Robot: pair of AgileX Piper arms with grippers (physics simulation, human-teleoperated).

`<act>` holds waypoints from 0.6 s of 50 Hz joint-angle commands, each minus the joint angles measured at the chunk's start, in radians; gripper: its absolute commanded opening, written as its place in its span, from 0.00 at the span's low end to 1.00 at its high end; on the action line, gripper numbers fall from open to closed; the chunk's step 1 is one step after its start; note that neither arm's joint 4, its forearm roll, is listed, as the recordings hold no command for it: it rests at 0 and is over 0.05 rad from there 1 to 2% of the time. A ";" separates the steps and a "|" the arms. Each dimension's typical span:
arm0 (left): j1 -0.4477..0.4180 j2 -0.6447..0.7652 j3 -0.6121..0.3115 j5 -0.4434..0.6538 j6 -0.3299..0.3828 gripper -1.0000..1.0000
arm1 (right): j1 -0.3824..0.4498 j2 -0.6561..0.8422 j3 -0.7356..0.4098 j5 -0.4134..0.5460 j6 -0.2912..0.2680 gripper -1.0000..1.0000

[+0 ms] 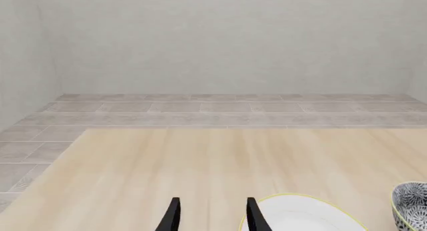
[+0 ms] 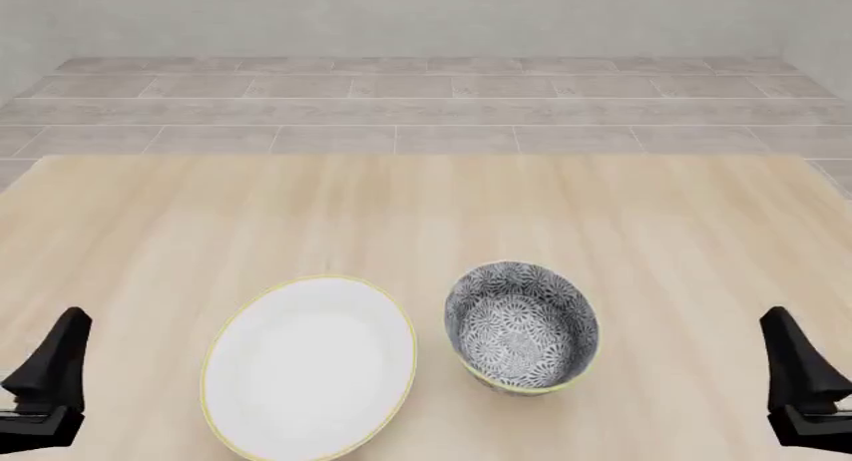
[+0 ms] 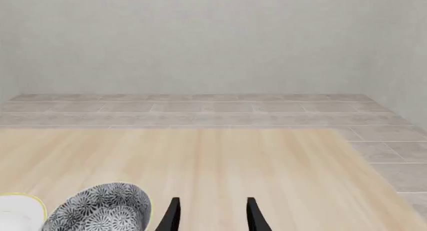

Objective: Put the bowl on the plate.

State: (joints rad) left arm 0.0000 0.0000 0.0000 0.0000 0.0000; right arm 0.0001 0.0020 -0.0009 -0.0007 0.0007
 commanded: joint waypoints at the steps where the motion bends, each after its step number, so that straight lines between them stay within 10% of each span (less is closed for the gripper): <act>1: 0.000 0.000 0.000 0.000 0.000 1.00 | 0.004 0.007 -0.001 -0.004 -0.006 1.00; 30: 0.000 0.000 0.000 0.000 0.000 1.00 | 0.098 0.152 -0.167 0.007 0.013 1.00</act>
State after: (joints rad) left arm 0.0000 0.0000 0.0000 0.0000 0.0000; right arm 0.0446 0.0522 -0.0585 -0.0082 0.0111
